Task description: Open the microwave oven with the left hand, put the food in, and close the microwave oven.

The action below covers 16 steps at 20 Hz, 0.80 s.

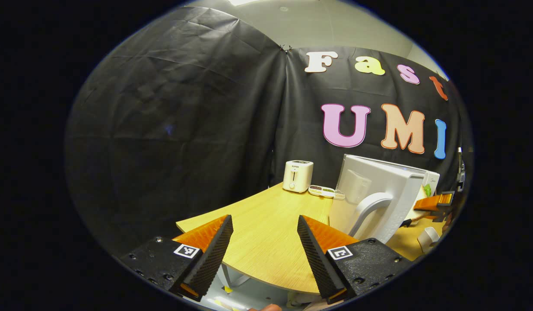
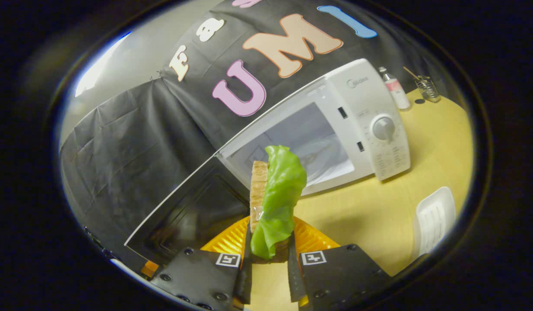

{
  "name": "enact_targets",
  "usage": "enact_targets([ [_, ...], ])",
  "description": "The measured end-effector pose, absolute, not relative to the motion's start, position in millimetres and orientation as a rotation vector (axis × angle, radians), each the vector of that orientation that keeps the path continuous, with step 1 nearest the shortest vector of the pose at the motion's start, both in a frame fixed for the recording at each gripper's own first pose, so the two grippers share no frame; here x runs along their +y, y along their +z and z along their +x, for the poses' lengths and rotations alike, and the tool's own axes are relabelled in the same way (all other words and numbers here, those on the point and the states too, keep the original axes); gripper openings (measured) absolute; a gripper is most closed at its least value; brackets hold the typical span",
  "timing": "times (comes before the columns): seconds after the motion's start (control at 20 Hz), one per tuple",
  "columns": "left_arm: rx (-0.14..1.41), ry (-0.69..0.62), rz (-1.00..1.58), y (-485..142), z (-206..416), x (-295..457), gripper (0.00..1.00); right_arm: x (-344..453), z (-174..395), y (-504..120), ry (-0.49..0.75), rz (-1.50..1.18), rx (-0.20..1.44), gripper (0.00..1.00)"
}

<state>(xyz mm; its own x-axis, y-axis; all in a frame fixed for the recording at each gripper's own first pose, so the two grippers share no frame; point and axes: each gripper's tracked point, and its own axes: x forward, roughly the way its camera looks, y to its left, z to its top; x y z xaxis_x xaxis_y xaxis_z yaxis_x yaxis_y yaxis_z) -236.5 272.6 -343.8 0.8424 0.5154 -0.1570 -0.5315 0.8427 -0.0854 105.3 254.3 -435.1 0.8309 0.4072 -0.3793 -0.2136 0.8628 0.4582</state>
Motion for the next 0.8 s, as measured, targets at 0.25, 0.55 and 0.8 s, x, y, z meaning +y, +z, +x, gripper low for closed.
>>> enact_targets([
  [0.25, 0.149, 0.555, -0.138, -354.2, -233.6, 279.0, 0.93, 287.7, 148.9, -444.6, 0.305, 0.448, 0.474, 0.36],
  [0.55, 0.183, 0.568, -0.154, -369.7, -236.8, 286.0, 0.92, 295.8, 223.5, -465.2, 0.180, 0.432, 0.432, 0.36],
  [0.8, 0.196, 0.596, -0.141, -371.2, -239.6, 295.9, 0.92, 307.5, 272.7, -480.6, 0.157, 0.459, 0.416, 0.36],
])
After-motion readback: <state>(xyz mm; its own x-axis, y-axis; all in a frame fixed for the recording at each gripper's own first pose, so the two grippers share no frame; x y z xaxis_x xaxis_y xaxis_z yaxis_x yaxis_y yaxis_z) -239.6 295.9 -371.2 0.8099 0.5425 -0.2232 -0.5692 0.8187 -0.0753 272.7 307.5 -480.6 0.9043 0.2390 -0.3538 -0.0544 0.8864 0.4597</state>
